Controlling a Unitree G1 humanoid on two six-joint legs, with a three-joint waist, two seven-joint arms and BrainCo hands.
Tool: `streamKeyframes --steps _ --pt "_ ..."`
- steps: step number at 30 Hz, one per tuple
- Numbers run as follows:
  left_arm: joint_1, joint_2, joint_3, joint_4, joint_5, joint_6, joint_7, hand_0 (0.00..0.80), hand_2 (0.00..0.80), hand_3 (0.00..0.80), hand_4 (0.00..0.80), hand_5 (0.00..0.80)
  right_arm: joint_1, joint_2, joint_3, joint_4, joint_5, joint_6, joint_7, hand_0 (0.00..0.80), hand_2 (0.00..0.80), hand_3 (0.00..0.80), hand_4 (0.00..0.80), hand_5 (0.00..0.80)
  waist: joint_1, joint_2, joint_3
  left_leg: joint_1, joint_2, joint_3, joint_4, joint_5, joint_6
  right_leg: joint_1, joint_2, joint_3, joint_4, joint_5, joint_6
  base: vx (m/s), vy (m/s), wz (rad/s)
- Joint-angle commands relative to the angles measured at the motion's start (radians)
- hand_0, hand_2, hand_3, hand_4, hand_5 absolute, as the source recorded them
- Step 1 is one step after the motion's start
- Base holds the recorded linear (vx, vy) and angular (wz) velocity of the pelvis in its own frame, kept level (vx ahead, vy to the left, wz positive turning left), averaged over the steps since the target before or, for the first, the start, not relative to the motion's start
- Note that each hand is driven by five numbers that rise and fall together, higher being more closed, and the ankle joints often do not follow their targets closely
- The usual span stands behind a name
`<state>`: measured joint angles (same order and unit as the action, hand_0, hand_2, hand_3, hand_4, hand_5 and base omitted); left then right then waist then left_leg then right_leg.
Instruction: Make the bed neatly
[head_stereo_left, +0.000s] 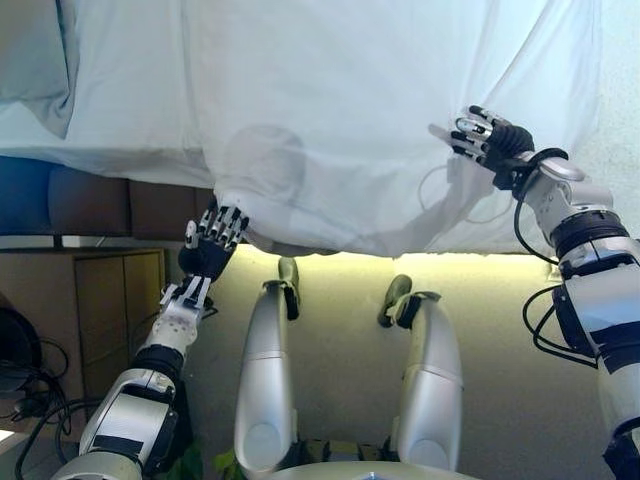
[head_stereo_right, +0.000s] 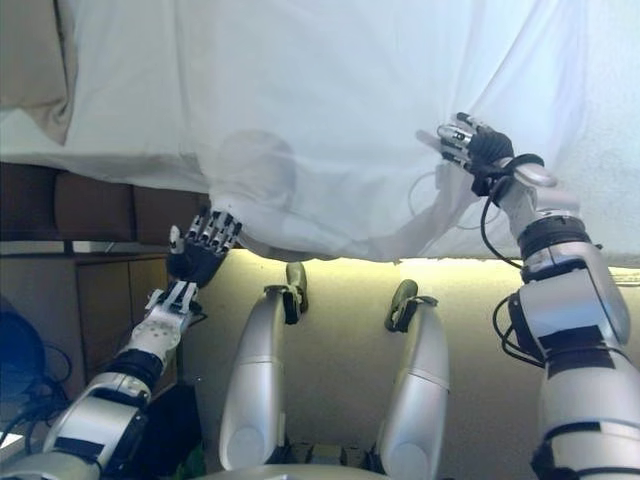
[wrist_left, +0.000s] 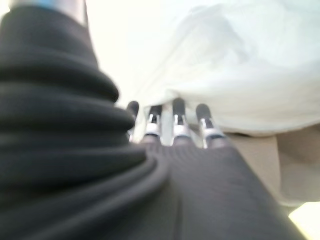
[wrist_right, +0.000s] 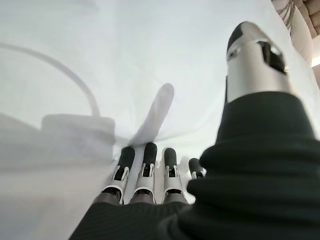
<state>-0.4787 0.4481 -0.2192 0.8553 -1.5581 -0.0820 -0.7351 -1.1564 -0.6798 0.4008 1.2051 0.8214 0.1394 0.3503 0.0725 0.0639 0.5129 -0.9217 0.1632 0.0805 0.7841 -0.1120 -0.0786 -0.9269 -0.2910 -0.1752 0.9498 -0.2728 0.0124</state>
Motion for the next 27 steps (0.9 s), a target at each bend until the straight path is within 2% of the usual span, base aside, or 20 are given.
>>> streamKeyframes --steps 1,16,27 --pt "-0.092 -0.019 0.029 -0.088 -0.058 -0.081 -0.072 0.0 0.0 0.0 0.0 0.0 0.133 0.016 0.061 0.135 -0.082 0.123 0.006 0.0 0.0 0.0 0.0 0.0 0.012 0.069 0.007 -0.004 -0.016 0.034 0.028 -0.087 0.035 -0.04 -0.007 0.009 -0.017 0.075 0.043 0.0 0.0 0.0" --pt "-0.073 -0.004 0.033 -0.106 -0.052 -0.078 -0.076 0.0 0.0 0.0 0.0 0.0 0.293 0.004 0.022 0.164 -0.153 0.132 0.101 0.0 0.0 0.0 0.0 0.0 -0.017 0.059 0.007 0.021 -0.007 0.042 0.017 -0.093 0.037 -0.017 0.007 0.023 -0.044 0.077 0.049 0.025 0.007 -0.01" --pt "-0.091 0.001 0.022 -0.11 -0.053 -0.084 -0.061 0.0 0.0 0.0 0.0 0.0 0.308 0.004 0.021 0.163 -0.183 0.133 0.108 0.0 0.0 0.0 0.0 0.0 -0.032 0.066 0.007 -0.033 -0.007 0.042 0.044 -0.101 0.044 -0.08 0.006 0.048 -0.036 0.096 0.052 -0.008 0.004 -0.08"
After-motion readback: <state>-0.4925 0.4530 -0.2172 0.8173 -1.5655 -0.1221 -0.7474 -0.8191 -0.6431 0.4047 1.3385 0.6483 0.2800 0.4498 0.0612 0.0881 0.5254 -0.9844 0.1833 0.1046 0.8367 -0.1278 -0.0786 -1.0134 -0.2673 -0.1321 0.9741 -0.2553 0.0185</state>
